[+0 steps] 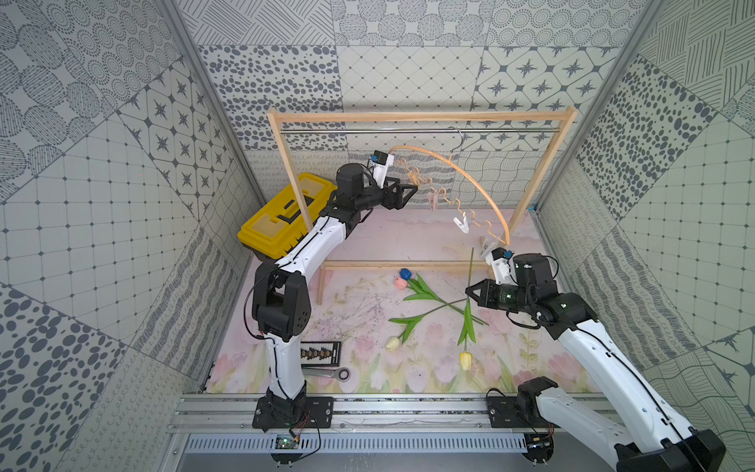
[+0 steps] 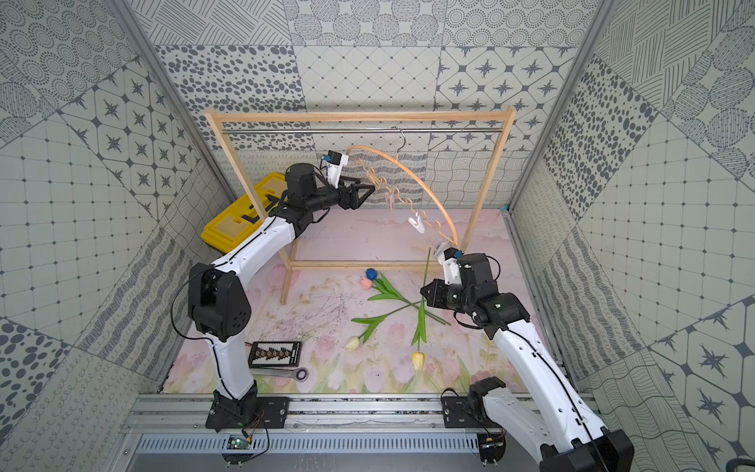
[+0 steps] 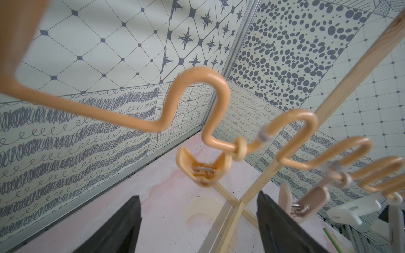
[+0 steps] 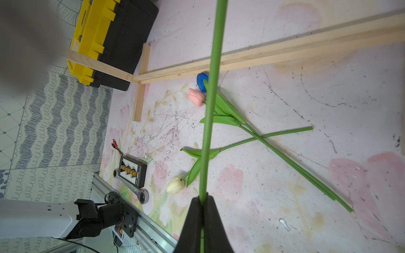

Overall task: Dry the flowers on a clothes hanger
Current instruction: Open the clamp at the hanger.

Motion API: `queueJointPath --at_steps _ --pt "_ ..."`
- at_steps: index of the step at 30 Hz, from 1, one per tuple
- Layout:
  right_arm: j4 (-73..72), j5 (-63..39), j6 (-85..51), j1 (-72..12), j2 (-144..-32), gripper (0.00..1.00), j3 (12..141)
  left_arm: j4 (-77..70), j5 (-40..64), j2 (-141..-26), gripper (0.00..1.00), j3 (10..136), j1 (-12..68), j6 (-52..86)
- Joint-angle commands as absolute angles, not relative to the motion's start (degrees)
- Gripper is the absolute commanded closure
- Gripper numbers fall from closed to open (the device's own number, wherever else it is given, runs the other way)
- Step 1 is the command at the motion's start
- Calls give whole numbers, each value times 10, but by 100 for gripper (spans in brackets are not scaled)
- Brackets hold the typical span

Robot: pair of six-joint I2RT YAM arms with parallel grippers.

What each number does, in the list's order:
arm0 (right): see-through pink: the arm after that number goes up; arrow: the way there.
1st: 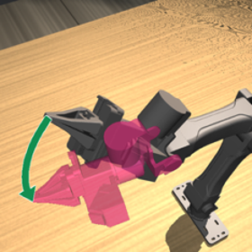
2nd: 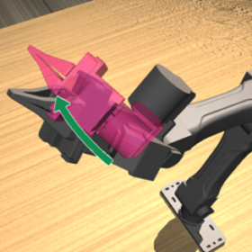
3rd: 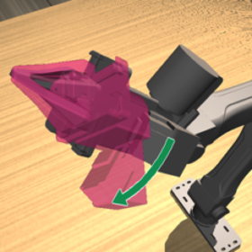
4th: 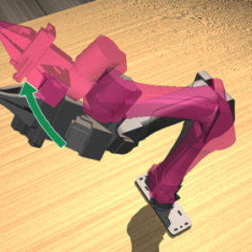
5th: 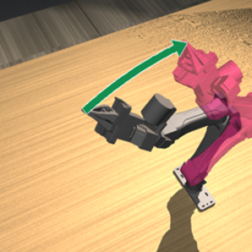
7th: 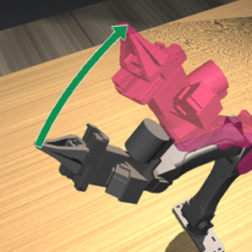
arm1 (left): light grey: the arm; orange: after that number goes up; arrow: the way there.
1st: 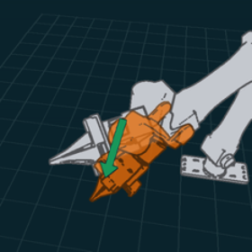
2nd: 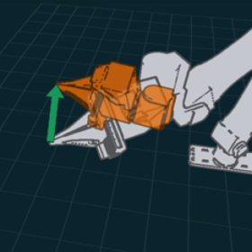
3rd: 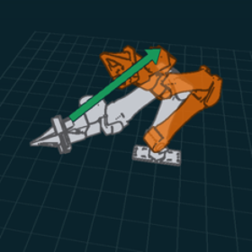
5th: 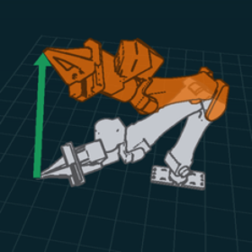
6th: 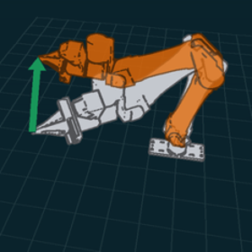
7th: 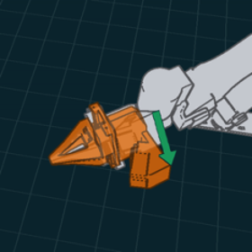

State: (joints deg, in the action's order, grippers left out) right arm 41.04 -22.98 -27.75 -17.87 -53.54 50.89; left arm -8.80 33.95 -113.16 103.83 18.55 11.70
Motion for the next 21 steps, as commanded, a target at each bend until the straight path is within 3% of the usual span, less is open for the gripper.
queueJointPath --at_steps 1,4,9,14,21 --pt "405 -240 -267 -175 -523 100 521 -140 345 -1124 20 1035 192 108" --pt "408 -242 -268 -175 -517 100 518 -138 345 -1125 20 1038 196 105" --pt "415 -242 -266 -175 -512 100 520 -156 327 -1137 3 1041 197 105" --pt "425 -246 -262 -175 -505 100 526 -166 301 -1152 1 1052 196 99" --pt "465 -233 -245 -173 -484 100 541 -160 365 -1198 3 1123 195 143"
